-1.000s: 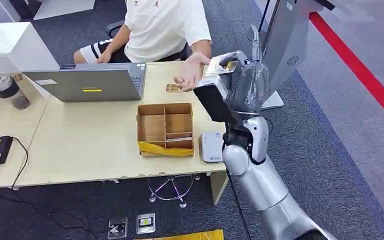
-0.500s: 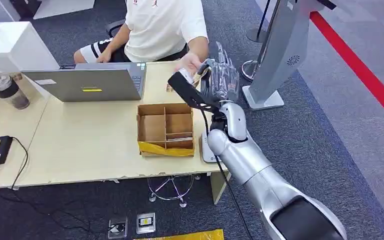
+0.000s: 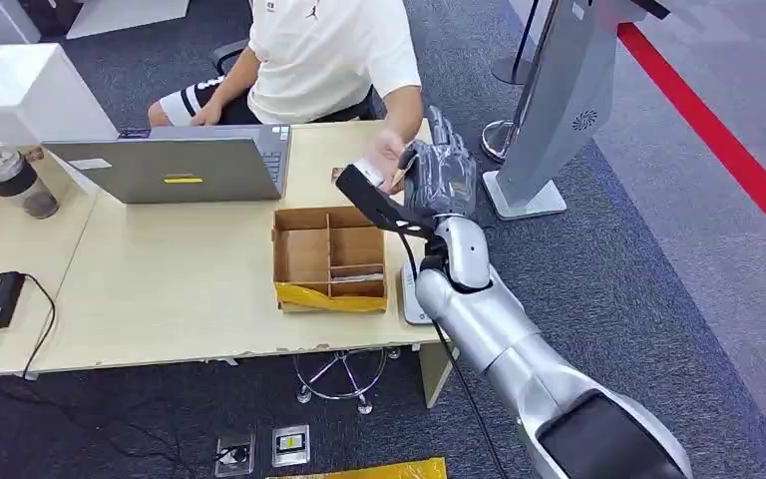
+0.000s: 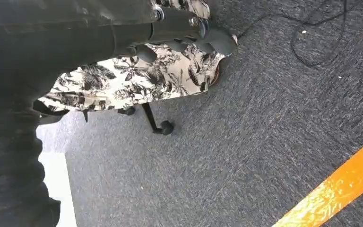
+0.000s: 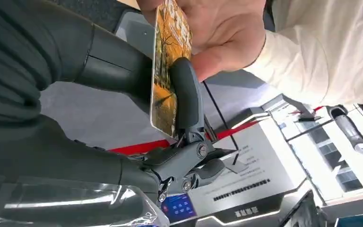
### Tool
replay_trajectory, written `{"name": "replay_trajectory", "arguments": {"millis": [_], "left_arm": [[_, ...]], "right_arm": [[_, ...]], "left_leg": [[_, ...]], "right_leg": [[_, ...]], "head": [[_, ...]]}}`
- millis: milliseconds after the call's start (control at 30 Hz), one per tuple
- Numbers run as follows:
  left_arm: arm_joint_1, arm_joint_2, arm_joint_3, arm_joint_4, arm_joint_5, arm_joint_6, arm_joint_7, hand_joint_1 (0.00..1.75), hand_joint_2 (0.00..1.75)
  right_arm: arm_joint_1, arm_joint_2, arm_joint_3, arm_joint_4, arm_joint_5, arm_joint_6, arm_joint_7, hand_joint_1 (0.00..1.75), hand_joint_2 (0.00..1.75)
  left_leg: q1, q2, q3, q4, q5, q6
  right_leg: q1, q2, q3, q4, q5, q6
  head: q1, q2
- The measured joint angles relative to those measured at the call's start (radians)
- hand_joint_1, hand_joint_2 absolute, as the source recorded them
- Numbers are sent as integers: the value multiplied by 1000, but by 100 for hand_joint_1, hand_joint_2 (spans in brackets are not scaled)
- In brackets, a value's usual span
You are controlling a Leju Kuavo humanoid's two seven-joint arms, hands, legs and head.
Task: Pass the card to the sensor for recognition and then transmit it.
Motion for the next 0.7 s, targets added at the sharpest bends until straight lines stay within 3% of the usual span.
{"name": "replay_trajectory", "arguments": {"millis": [100, 267, 500, 700], "left_arm": [[0, 0, -7, 0, -1, 0, -3, 0, 175], [0, 0, -11, 1, 19, -2, -6, 0, 175], [1, 2, -11, 1, 53, -11, -6, 0, 175], [1, 6, -11, 2, 90, -12, 17, 0, 175]], "right_arm": [[0, 0, 0, 6, -3, 5, -14, 0, 175], [17, -2, 0, -28, -50, 20, -115, 0, 175], [115, -13, 35, -377, 90, 117, -127, 0, 175], [196, -30, 130, -669, 196, 166, -200, 0, 175]], "left_leg": [[0, 0, 0, 0, 0, 0], [0, 0, 0, 0, 0, 0], [0, 1, 0, 0, 0, 0], [0, 1, -1, 0, 0, 0]], "right_leg": [[0, 0, 0, 0, 0, 0], [0, 1, 0, 0, 0, 0], [0, 1, -1, 0, 0, 0], [0, 1, -1, 0, 0, -1]], "head": [[0, 0], [0, 0], [0, 0], [0, 0]]}}
